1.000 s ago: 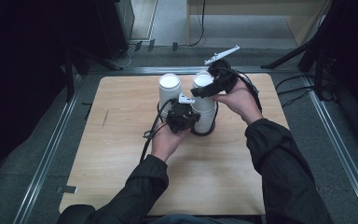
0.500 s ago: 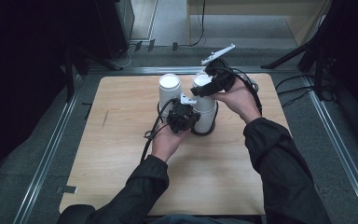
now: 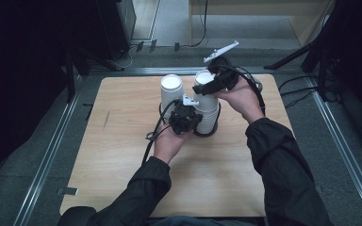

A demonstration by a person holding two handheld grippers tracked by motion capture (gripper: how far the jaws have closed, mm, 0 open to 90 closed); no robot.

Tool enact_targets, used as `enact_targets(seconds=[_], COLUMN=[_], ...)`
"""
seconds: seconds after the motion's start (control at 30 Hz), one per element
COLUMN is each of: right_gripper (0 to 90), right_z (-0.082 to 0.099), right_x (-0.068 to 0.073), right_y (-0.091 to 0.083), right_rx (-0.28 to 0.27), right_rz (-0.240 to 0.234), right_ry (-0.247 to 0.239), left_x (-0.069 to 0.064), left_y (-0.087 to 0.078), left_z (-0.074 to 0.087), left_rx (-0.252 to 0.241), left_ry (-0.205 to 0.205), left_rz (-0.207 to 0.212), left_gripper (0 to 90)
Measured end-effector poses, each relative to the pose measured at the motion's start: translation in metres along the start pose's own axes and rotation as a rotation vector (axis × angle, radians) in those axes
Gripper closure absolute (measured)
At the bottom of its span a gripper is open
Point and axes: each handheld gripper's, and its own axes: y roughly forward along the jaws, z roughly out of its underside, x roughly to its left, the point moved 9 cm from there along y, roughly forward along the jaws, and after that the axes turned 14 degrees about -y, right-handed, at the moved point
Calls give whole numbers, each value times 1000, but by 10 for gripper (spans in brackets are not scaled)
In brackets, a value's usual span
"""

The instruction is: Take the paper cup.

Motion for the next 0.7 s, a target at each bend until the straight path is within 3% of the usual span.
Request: enact_targets(seconds=[0.33, 0.7], right_gripper=[240, 240], right_z=[-25, -50], right_x=[-1, -2], right_y=[-31, -81], right_rx=[-25, -67], right_rz=[-3, 5], right_ry=[-21, -39], left_x=[2, 3], left_y=[0, -1], left_z=[-1, 0], left_rx=[-2, 16], left_ry=[-18, -21], left_rz=[13, 39], left_gripper=[895, 858])
